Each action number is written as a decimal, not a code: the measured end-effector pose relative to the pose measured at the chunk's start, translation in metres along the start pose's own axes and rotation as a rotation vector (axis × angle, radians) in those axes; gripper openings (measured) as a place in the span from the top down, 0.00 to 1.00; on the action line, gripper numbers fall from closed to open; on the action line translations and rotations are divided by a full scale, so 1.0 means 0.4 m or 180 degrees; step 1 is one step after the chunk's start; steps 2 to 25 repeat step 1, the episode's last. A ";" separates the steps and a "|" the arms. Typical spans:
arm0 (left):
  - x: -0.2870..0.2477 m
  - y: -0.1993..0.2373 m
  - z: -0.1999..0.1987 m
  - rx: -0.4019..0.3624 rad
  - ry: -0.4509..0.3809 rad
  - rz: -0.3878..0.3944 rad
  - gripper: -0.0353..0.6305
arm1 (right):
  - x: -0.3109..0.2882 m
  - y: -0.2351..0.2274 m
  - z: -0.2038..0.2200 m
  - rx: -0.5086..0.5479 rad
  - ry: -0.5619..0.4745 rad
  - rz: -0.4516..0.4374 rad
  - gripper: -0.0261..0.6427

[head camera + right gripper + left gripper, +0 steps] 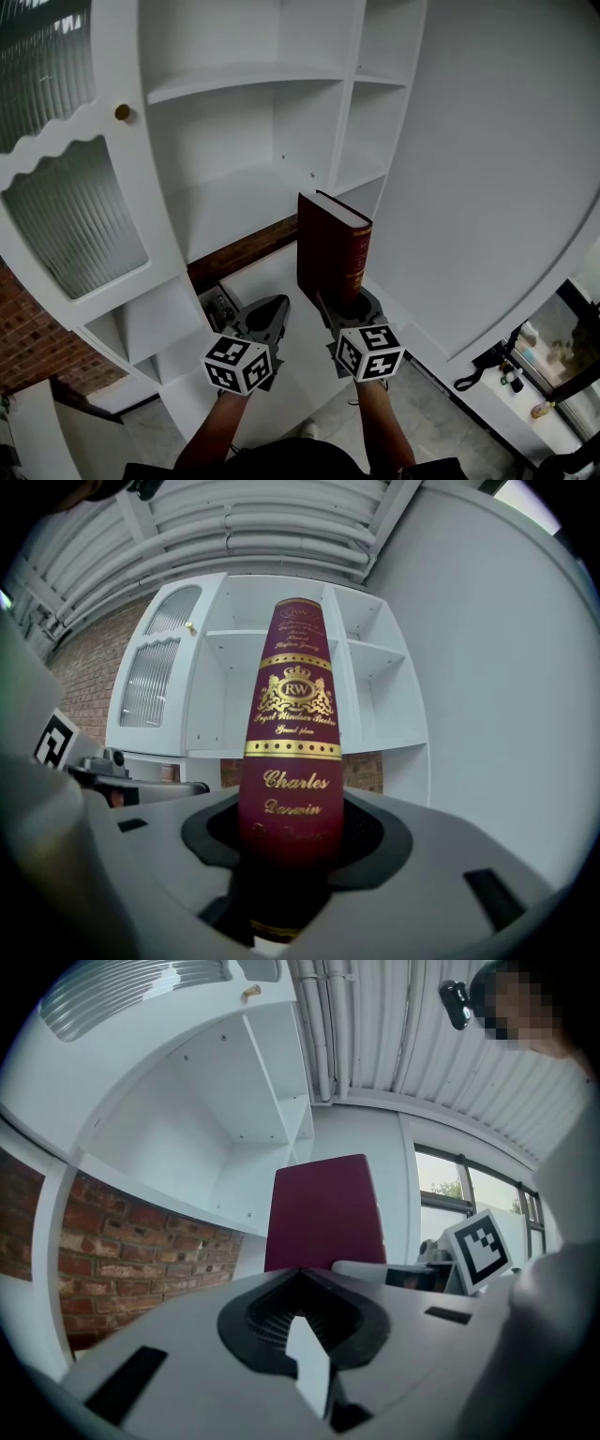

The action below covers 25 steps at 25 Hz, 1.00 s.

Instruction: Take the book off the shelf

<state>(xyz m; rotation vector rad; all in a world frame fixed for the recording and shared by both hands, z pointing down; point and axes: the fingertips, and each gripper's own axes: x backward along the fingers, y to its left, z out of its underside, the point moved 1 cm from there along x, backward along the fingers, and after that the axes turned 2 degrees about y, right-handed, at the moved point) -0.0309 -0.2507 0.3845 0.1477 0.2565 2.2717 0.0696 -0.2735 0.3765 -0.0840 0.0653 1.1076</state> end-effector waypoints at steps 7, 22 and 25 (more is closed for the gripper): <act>0.000 0.000 0.000 0.0003 0.0000 0.0000 0.92 | -0.001 0.000 0.001 0.0000 0.0004 -0.0004 0.61; 0.000 0.000 0.000 0.0003 0.0000 0.0000 0.92 | -0.001 0.000 0.001 0.0000 0.0004 -0.0004 0.61; 0.000 0.000 0.000 0.0003 0.0000 0.0000 0.92 | -0.001 0.000 0.001 0.0000 0.0004 -0.0004 0.61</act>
